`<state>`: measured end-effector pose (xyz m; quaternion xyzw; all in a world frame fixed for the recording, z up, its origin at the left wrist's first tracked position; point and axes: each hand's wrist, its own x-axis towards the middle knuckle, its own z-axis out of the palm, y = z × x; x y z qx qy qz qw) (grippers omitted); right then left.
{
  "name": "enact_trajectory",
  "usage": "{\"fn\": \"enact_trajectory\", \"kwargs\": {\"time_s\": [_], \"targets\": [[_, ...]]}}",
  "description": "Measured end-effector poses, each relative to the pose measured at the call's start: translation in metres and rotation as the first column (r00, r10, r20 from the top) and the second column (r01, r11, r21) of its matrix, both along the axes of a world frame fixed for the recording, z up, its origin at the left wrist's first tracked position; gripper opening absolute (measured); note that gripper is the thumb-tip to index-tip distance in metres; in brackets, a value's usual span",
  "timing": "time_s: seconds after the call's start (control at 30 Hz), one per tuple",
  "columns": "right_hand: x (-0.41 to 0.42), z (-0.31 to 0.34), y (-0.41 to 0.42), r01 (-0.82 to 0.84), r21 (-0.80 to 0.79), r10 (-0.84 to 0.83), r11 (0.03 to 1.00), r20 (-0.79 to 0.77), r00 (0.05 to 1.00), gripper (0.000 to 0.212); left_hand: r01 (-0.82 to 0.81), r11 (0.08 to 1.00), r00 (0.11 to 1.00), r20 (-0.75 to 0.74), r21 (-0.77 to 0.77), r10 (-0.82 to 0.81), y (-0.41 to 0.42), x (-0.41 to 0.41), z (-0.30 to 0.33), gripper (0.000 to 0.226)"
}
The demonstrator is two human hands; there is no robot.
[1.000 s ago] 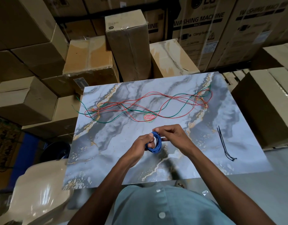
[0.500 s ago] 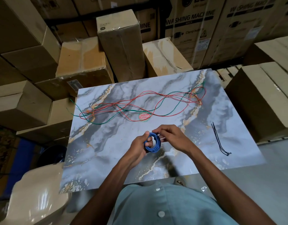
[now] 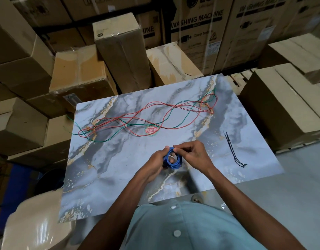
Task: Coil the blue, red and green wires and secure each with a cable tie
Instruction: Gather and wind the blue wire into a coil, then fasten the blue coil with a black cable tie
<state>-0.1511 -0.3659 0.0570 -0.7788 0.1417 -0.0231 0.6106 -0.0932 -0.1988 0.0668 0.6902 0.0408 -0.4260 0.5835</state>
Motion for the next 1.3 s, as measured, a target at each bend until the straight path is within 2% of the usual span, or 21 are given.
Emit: {"fn": "enact_trajectory", "kwargs": {"time_s": [0.1,0.2,0.27,0.37,0.5,0.67,0.77,0.83,0.9,0.93,1.0,1.07,1.1,1.17,1.3], "targets": [[-0.003,-0.002,-0.008,0.02,-0.089,-0.022,0.996,-0.017,1.0,0.012,0.051,0.998,0.999,0.001,0.038,-0.051,-0.008,0.001,-0.003,0.048],[-0.007,-0.004,-0.015,0.03,-0.147,-0.033,0.989,-0.021,0.999,0.012,0.144,0.984,0.98,0.121,0.102,-0.156,-0.019,-0.002,0.002,0.055],[-0.007,-0.003,-0.019,0.038,-0.176,-0.042,0.984,-0.019,0.999,0.013,0.182,0.977,0.97,0.14,0.114,-0.197,-0.025,-0.003,-0.001,0.061],[-0.007,-0.005,-0.025,0.044,-0.204,-0.048,0.978,-0.014,0.999,0.016,0.131,0.987,0.983,0.116,0.092,-0.141,-0.034,-0.007,-0.009,0.054],[-0.013,-0.012,-0.029,0.046,-0.165,-0.05,0.985,-0.017,0.999,0.016,0.06,0.995,0.989,0.131,0.078,-0.07,-0.042,-0.014,-0.015,0.048],[-0.011,-0.016,-0.043,-0.043,-0.001,0.043,0.999,-0.081,0.996,0.016,-0.122,0.992,0.992,0.019,-0.03,0.122,-0.055,-0.025,-0.031,0.045],[-0.011,-0.021,-0.05,-0.087,0.039,0.092,0.995,-0.138,0.986,0.018,-0.122,0.992,0.992,0.036,-0.004,0.123,-0.059,-0.029,-0.038,0.047],[-0.013,-0.021,-0.054,-0.049,0.05,0.057,0.998,-0.161,0.985,0.024,-0.085,0.996,0.994,0.073,0.026,0.083,-0.062,-0.029,-0.04,0.05],[-0.017,-0.021,-0.06,0.08,0.1,-0.058,0.992,-0.208,0.976,0.026,-0.069,0.996,0.993,0.098,0.048,0.064,-0.064,-0.028,-0.043,0.05],[-0.02,-0.023,-0.067,0.14,0.061,-0.123,0.988,-0.228,0.966,0.023,-0.065,0.997,0.992,0.107,0.051,0.059,-0.064,-0.028,-0.044,0.05],[-0.028,-0.031,-0.085,0.196,-0.203,-0.241,0.959,-0.233,0.942,0.019,-0.044,0.997,0.992,0.122,0.057,0.037,-0.065,-0.027,-0.046,0.049],[-0.038,-0.042,-0.105,0.249,-0.439,-0.374,0.863,-0.227,0.899,0.01,0.001,0.999,0.992,0.124,0.053,-0.008,-0.066,-0.027,-0.046,0.047],[-0.043,-0.047,-0.115,0.259,-0.515,-0.424,0.817,-0.232,0.875,0.014,0.021,0.999,0.992,0.125,0.049,-0.027,-0.067,-0.027,-0.046,0.047],[-0.052,-0.055,-0.128,0.234,-0.622,-0.466,0.747,-0.239,0.852,0.022,0.033,0.999,0.992,0.123,0.032,-0.036,-0.069,-0.029,-0.044,0.045],[-0.059,-0.062,-0.138,0.179,-0.698,-0.483,0.693,-0.266,0.834,0.011,0.013,1.0,0.993,0.116,0.006,-0.014,-0.075,-0.03,-0.04,0.044]]}}
